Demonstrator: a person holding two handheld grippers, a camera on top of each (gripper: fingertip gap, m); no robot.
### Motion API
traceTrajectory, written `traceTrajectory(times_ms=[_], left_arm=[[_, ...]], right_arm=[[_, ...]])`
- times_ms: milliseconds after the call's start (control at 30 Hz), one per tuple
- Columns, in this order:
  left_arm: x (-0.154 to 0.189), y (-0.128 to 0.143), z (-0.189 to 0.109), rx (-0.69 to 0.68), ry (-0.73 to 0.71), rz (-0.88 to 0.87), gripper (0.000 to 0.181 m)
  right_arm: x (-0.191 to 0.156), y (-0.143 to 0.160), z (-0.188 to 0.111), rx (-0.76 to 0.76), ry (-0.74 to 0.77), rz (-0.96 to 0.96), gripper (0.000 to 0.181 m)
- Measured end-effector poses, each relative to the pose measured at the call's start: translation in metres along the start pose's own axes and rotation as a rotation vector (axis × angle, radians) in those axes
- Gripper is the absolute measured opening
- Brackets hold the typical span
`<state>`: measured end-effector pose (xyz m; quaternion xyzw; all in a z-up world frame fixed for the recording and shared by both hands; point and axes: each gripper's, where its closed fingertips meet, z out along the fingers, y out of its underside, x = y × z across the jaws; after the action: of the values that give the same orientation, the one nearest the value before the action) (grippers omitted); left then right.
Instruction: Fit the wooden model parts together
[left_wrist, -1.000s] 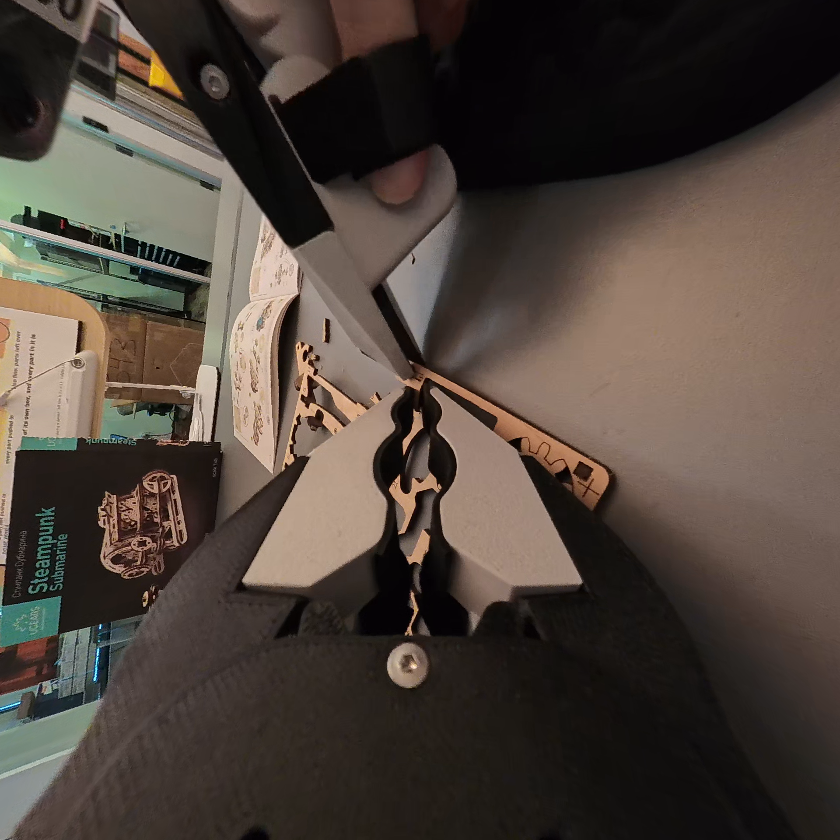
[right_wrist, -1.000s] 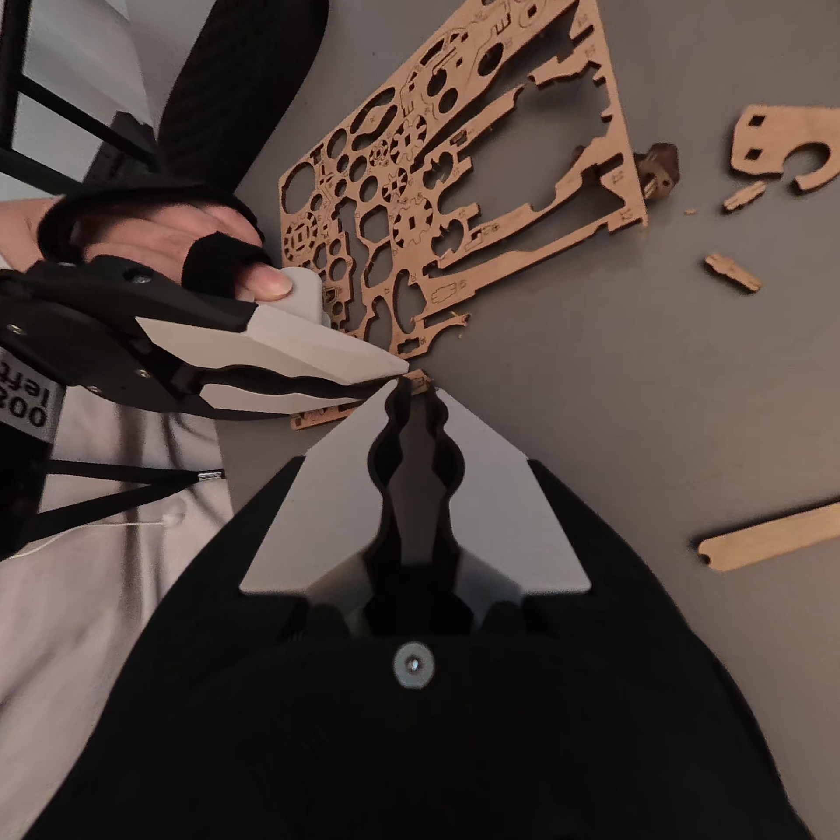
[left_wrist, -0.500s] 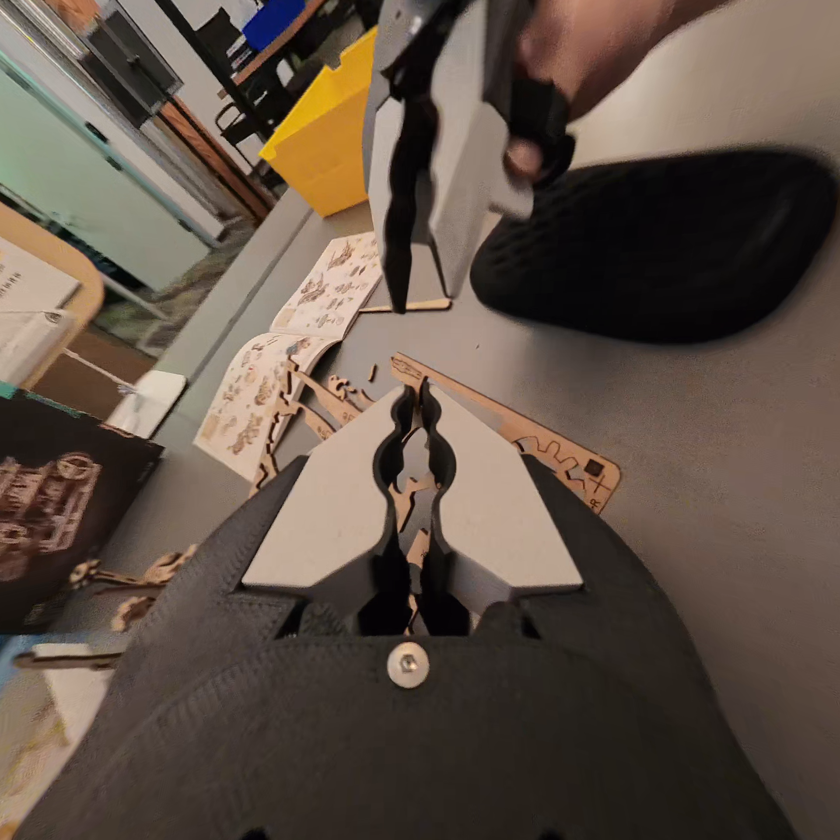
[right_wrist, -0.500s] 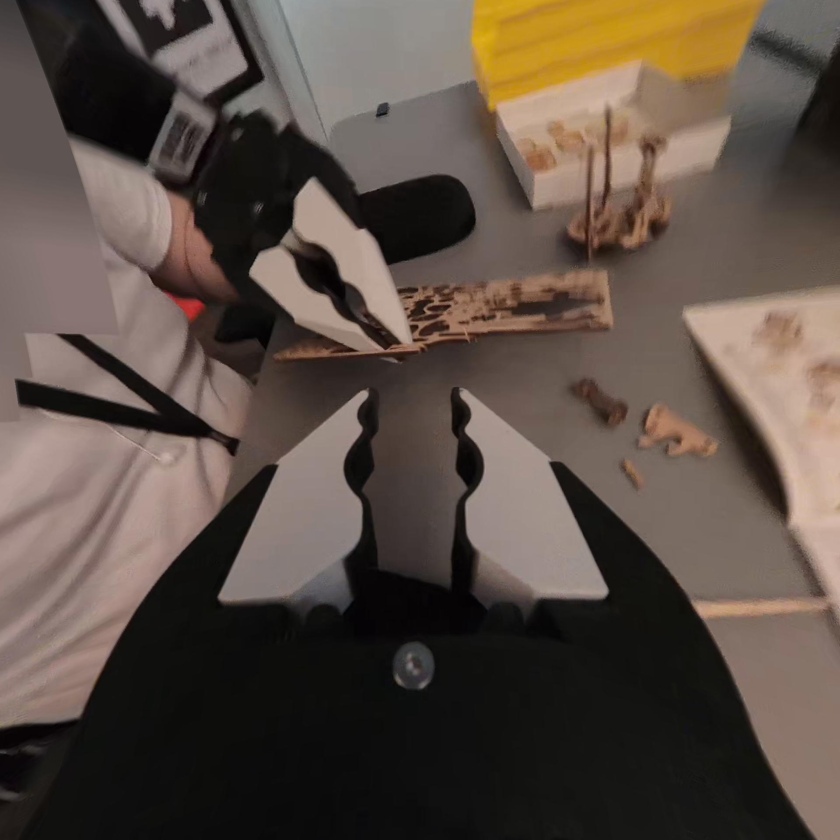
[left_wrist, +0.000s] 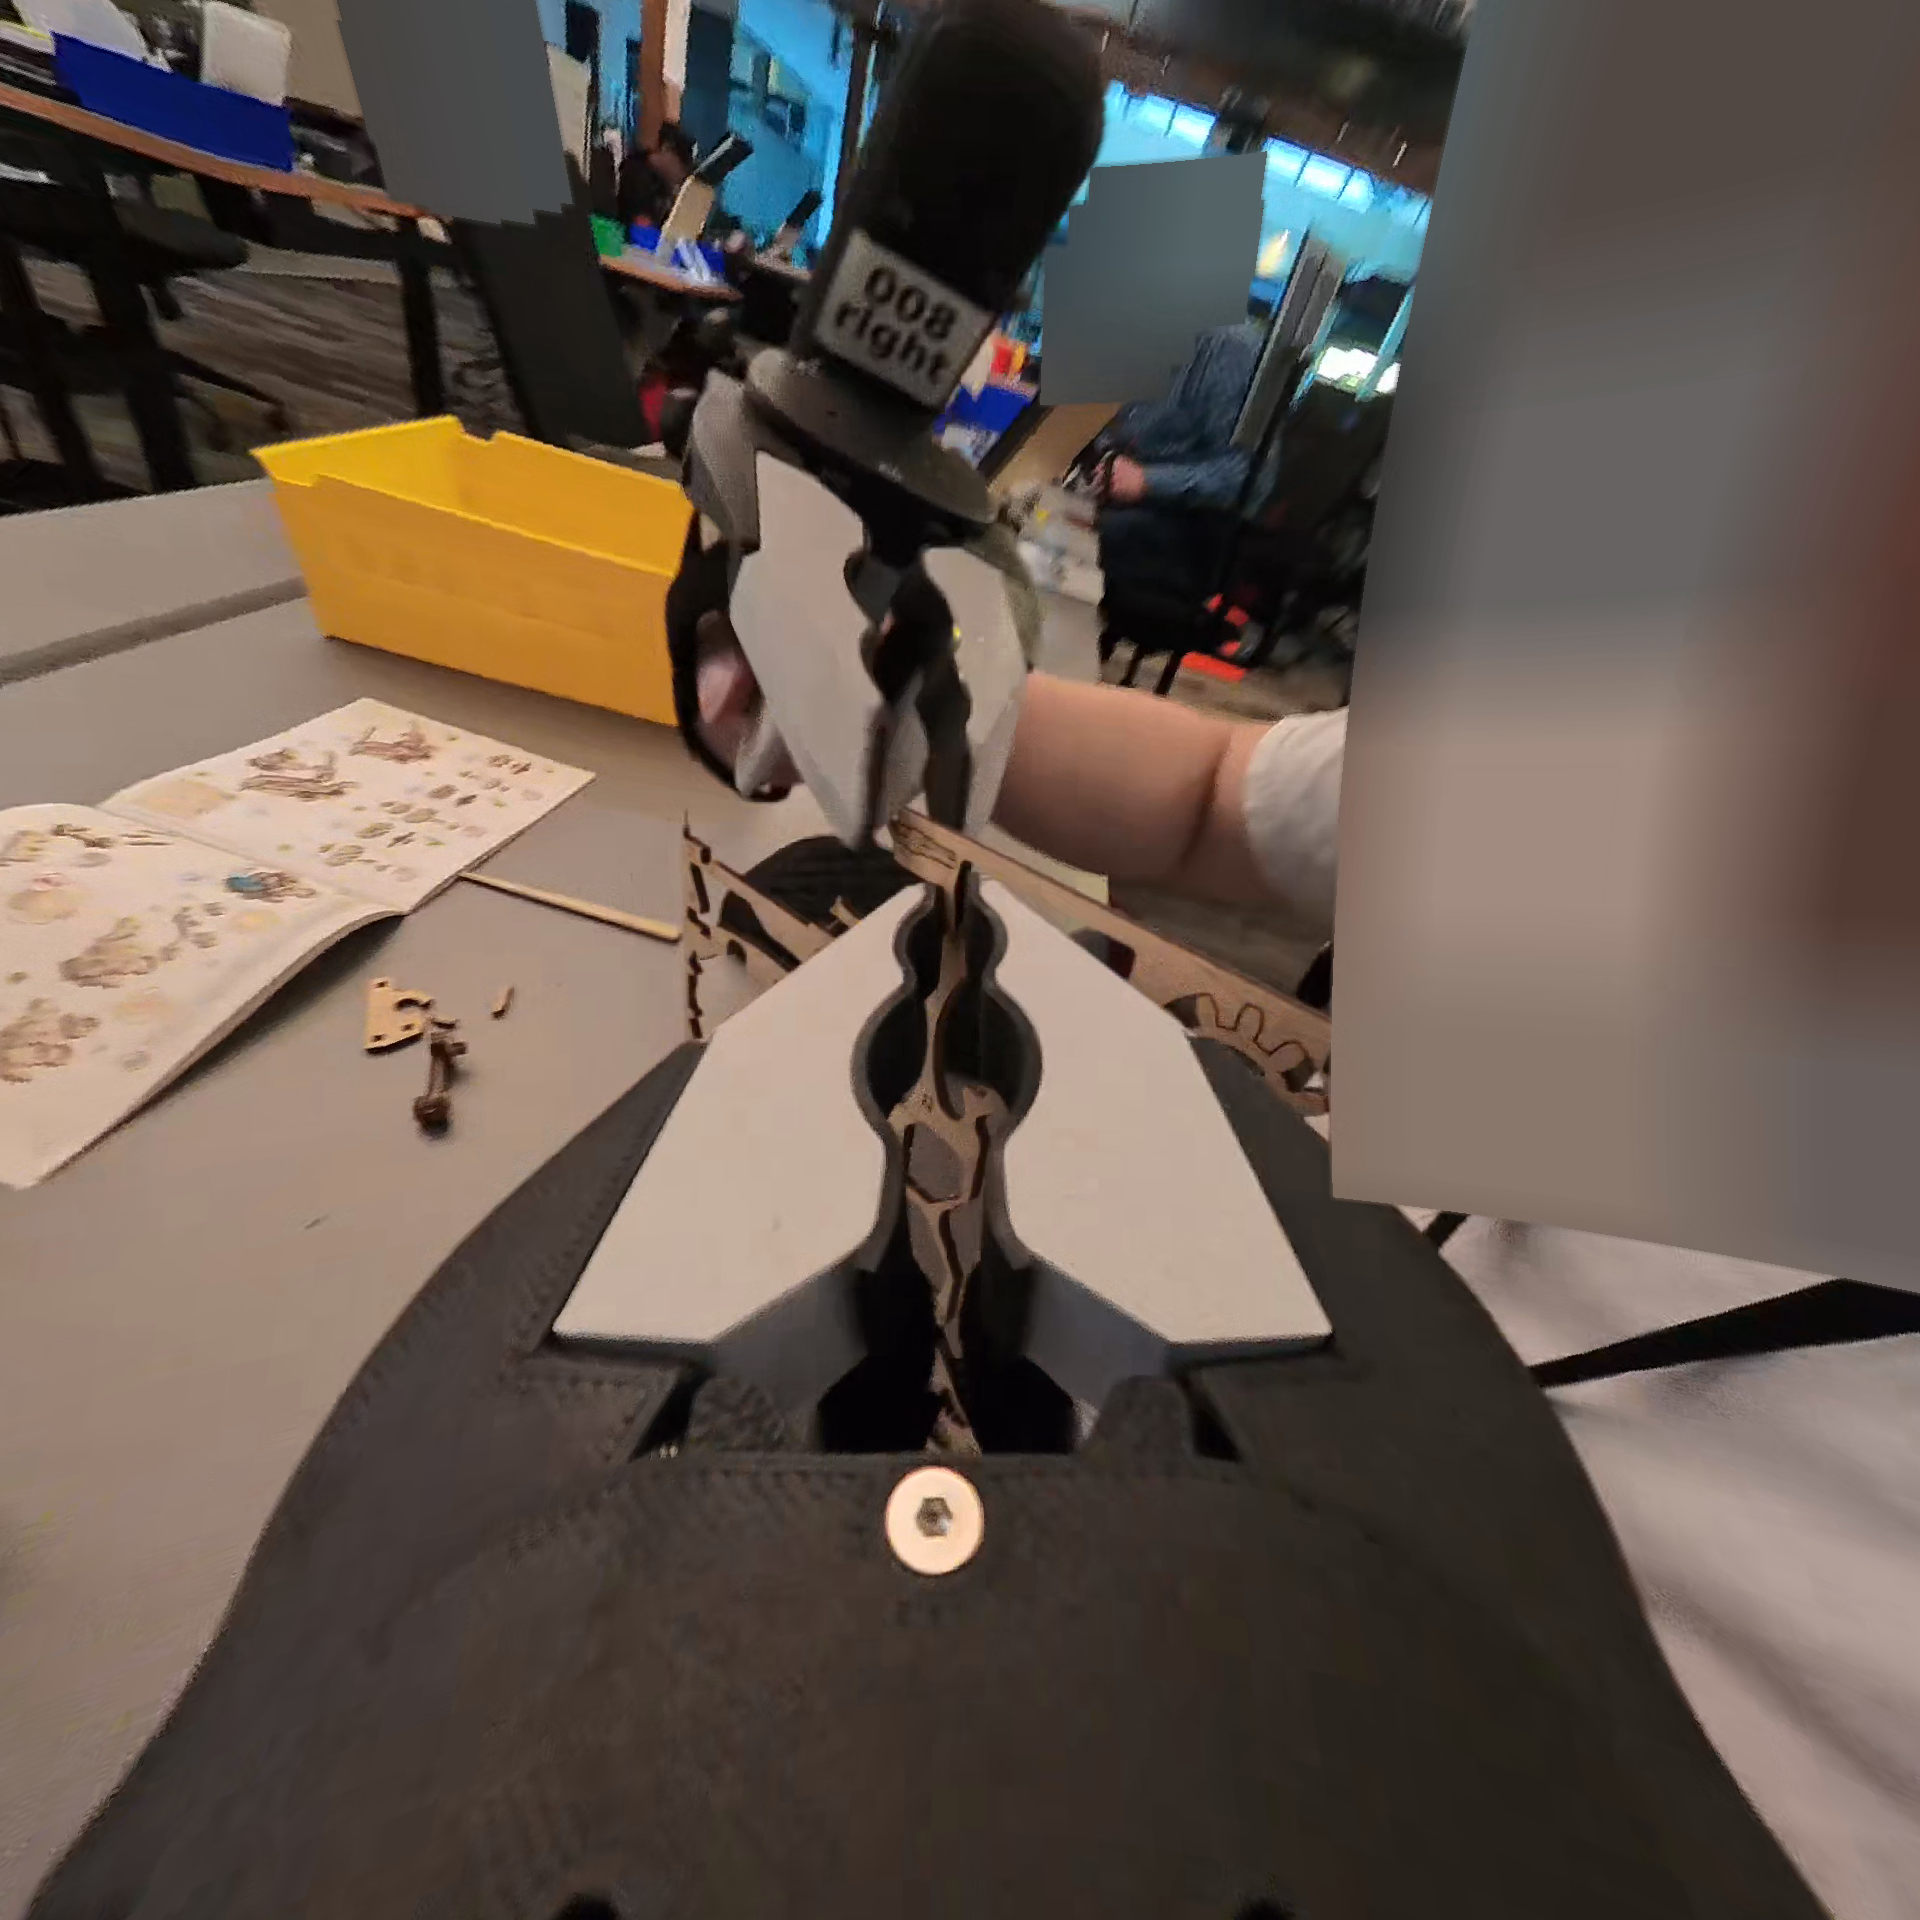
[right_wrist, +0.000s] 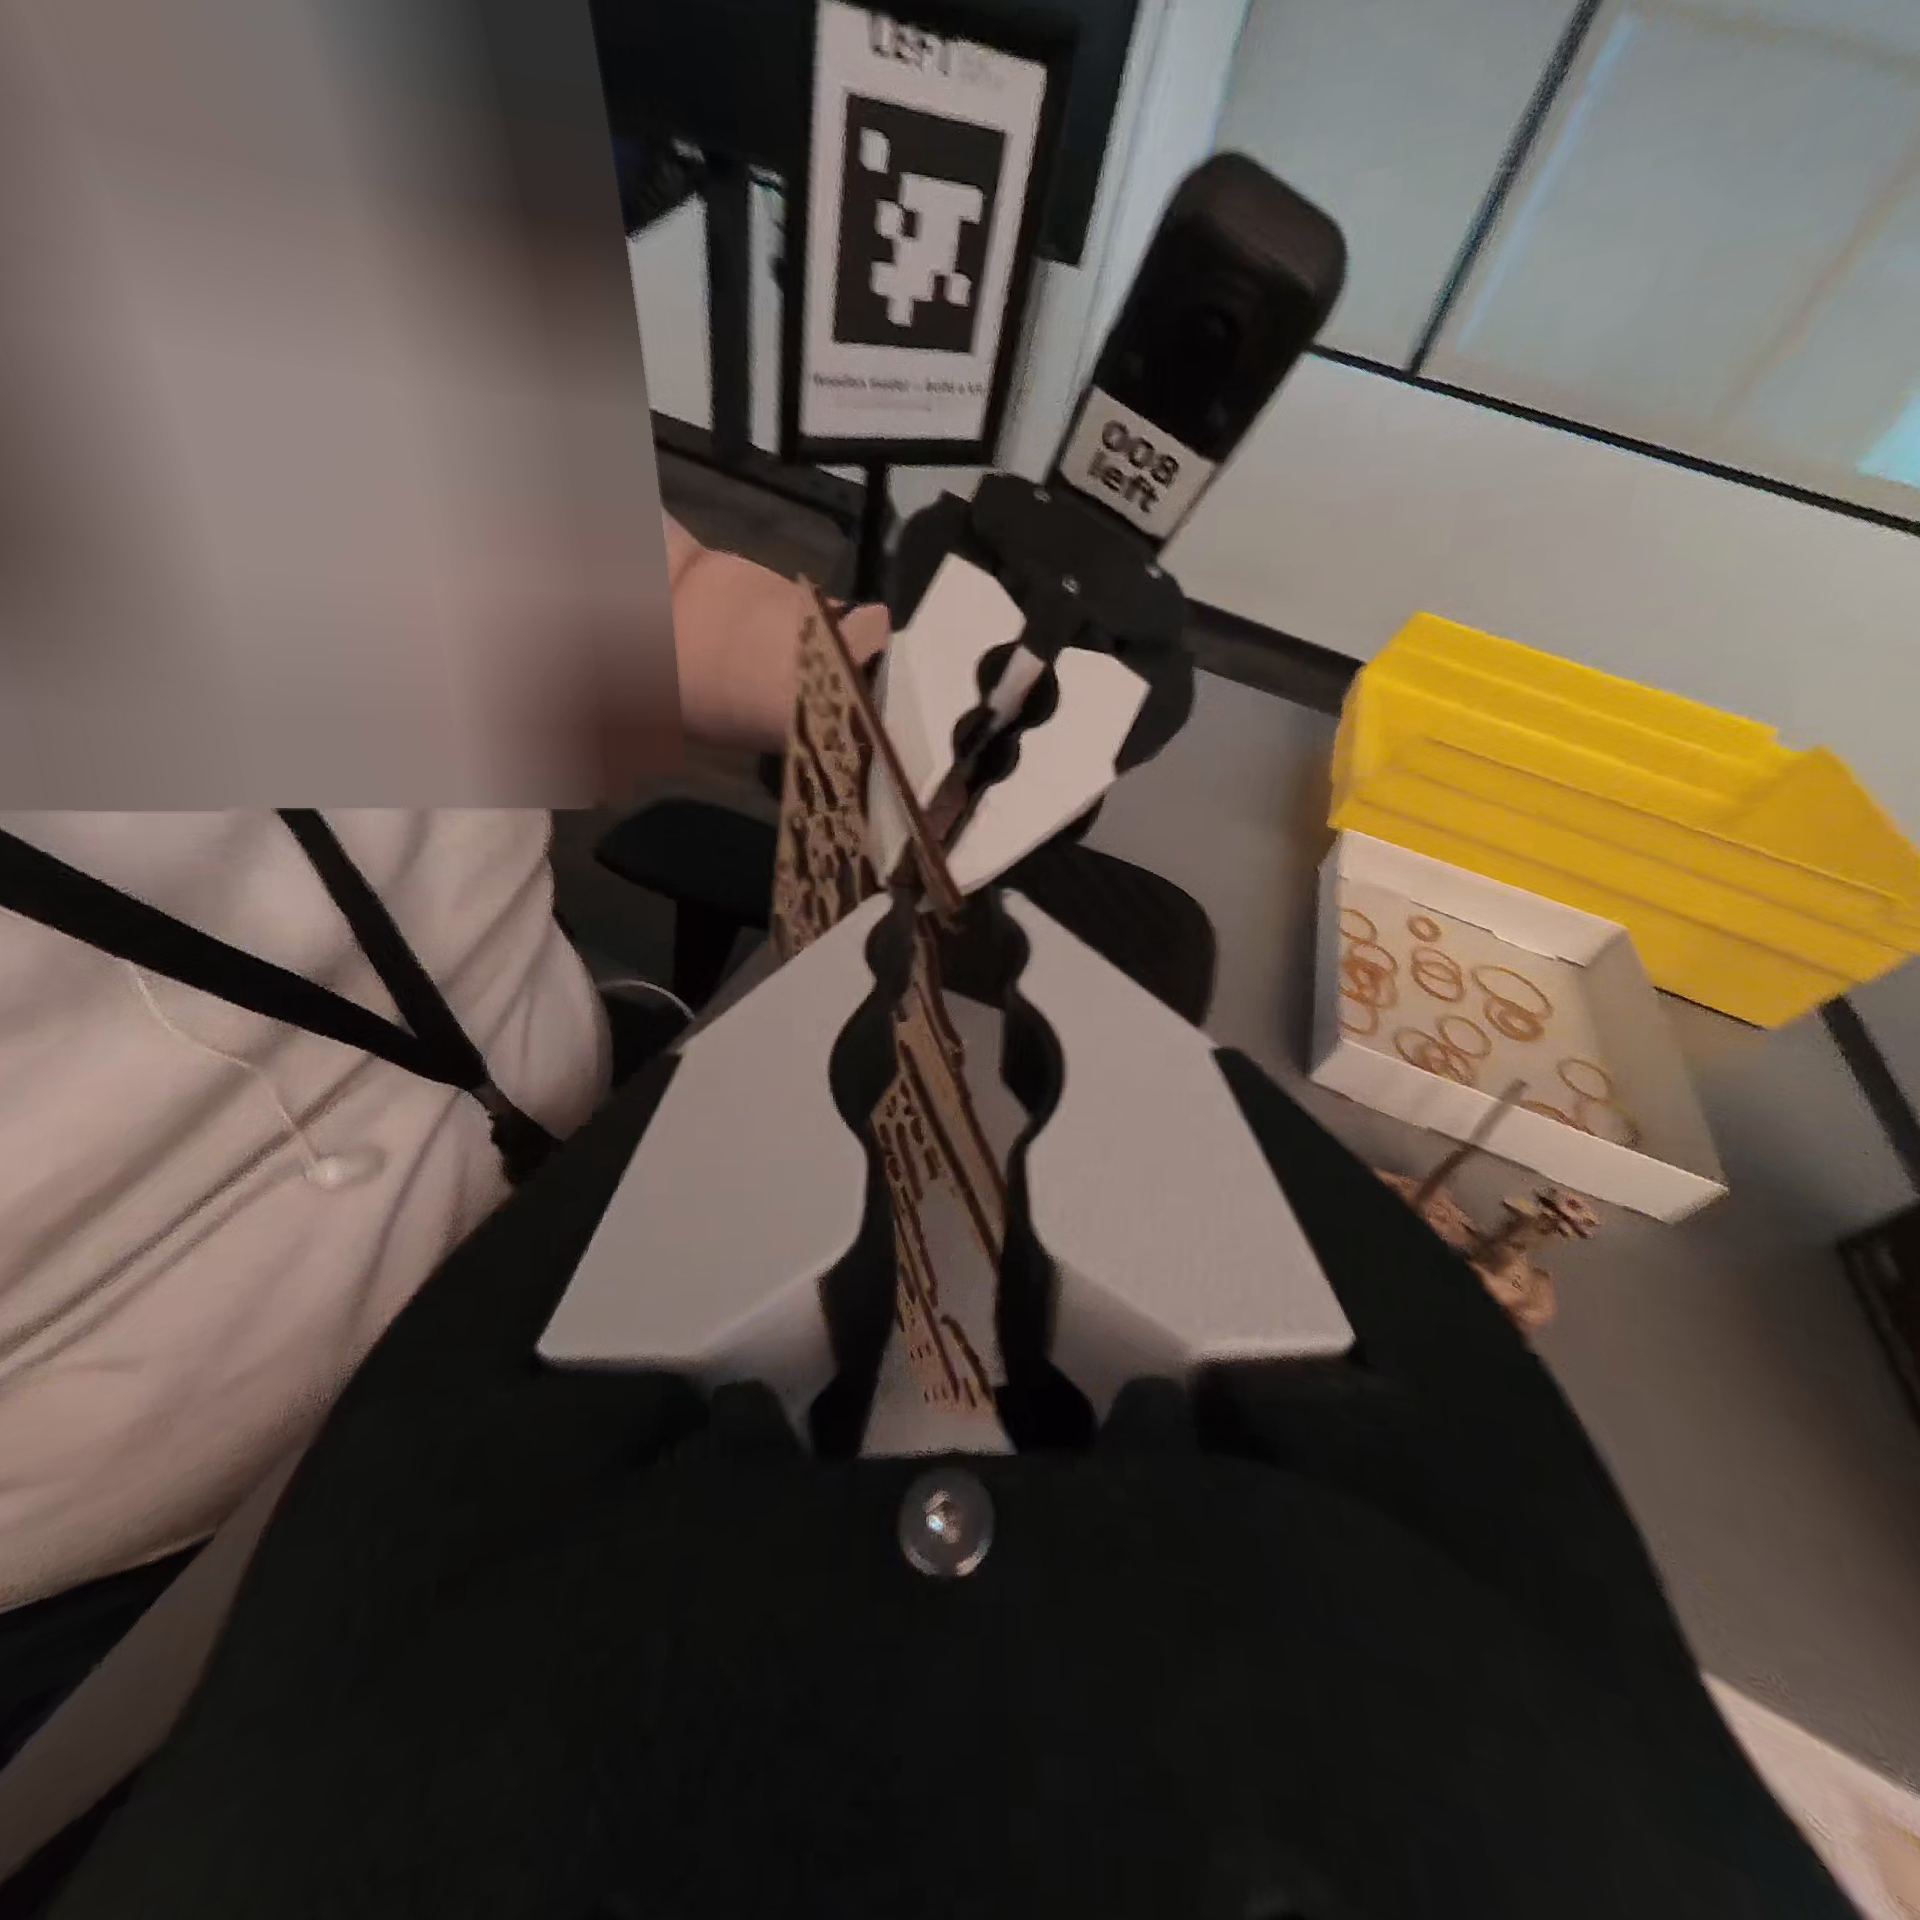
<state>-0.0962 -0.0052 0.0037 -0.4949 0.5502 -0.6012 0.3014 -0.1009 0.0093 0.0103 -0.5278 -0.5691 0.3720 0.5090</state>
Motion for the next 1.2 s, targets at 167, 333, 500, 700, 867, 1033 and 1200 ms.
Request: traceTrajectory(times_ms=[167,333,500,700,867,1033,1200], left_arm=[[-0.004,-0.001,-0.008,0.073,0.085,-0.121,0.001],[-0.04,0.009,-0.022,0.107,0.035,-0.2,0.018],[-0.074,-0.005,-0.073,0.198,0.02,-0.254,0.032],[-0.072,-0.007,-0.065,-0.033,-0.078,-0.102,0.047],[-0.079,0.015,-0.034,-0.229,-0.071,-0.16,0.021],[-0.092,0.025,-0.028,-0.25,-0.053,-0.171,0.002],[-0.096,0.031,-0.023,-0.272,-0.051,-0.141,0.001]], right_arm=[[0.006,0.004,0.004,0.059,-0.096,0.198,0.001],[0.026,0.02,0.009,0.128,-0.086,0.465,0.001],[0.047,0.034,0.005,0.119,-0.015,0.596,0.0],[0.058,0.048,0.012,0.064,0.012,0.676,0.0],[0.072,0.052,0.012,0.076,0.051,0.722,0.0],[0.072,0.062,0.011,0.075,0.039,0.772,0.0],[0.073,0.065,0.009,0.142,-0.016,0.829,0.0]])
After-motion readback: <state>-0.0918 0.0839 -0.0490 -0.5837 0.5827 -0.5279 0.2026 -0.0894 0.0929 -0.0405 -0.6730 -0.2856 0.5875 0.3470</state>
